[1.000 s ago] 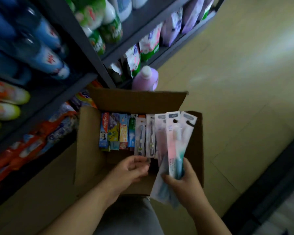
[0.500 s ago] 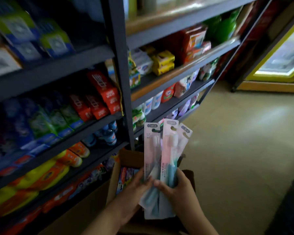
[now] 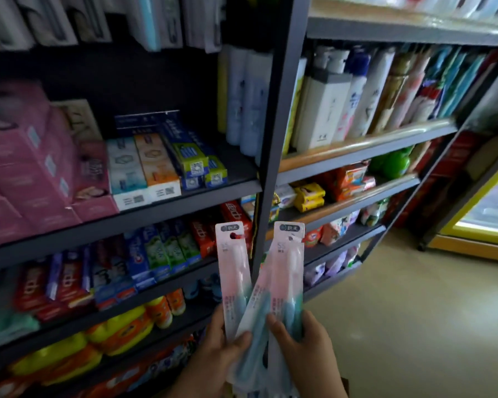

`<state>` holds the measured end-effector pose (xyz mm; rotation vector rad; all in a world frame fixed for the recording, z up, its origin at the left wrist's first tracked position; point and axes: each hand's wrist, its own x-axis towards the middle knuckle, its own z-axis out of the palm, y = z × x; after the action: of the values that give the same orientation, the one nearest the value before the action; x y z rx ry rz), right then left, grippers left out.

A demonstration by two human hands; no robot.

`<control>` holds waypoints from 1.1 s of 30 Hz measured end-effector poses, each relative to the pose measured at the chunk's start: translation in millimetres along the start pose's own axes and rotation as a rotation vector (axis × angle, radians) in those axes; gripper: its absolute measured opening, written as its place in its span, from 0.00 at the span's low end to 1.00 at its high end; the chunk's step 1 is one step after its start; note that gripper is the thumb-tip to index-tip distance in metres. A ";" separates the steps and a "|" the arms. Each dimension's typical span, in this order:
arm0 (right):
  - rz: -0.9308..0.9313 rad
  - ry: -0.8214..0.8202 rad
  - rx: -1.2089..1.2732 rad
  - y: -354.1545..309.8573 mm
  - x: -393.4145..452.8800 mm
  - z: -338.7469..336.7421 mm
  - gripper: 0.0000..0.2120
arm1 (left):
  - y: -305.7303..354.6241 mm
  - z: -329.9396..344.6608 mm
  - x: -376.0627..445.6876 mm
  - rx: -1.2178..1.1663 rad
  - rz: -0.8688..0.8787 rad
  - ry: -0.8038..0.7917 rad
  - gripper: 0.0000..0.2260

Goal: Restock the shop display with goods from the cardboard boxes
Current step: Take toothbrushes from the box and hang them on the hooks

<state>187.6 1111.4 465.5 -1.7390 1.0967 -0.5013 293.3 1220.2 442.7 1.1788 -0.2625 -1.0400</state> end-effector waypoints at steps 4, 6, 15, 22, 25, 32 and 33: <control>-0.094 -0.092 0.161 -19.2 -3.4 6.7 0.13 | 22.4 -8.0 -19.7 0.058 0.119 0.056 0.51; -0.128 -0.126 0.185 -31.3 -5.1 9.8 0.29 | 30.6 -11.5 -27.2 0.060 0.166 0.067 0.51; -0.292 -0.318 0.230 -75.1 -4.6 18.8 0.09 | 60.2 -21.5 -55.3 0.015 0.294 0.058 0.50; -0.365 -0.455 0.259 -117.1 -9.1 44.4 0.13 | 92.6 -40.2 -75.6 0.089 0.408 0.225 0.32; -0.369 -0.494 0.280 -140.6 -8.3 58.4 0.25 | 114.5 -56.0 -84.3 0.082 0.511 0.277 0.40; -0.544 -0.490 0.224 -223.3 6.1 83.3 0.19 | 196.4 -112.1 -107.3 0.097 0.705 0.381 0.51; -0.566 -0.500 0.214 -234.3 8.8 87.2 0.19 | 208.1 -117.4 -111.3 0.073 0.716 0.377 0.51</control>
<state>360.5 1174.9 634.8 -1.8352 0.1843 -0.4639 420.7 1381.5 607.6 1.1877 -0.3869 -0.1795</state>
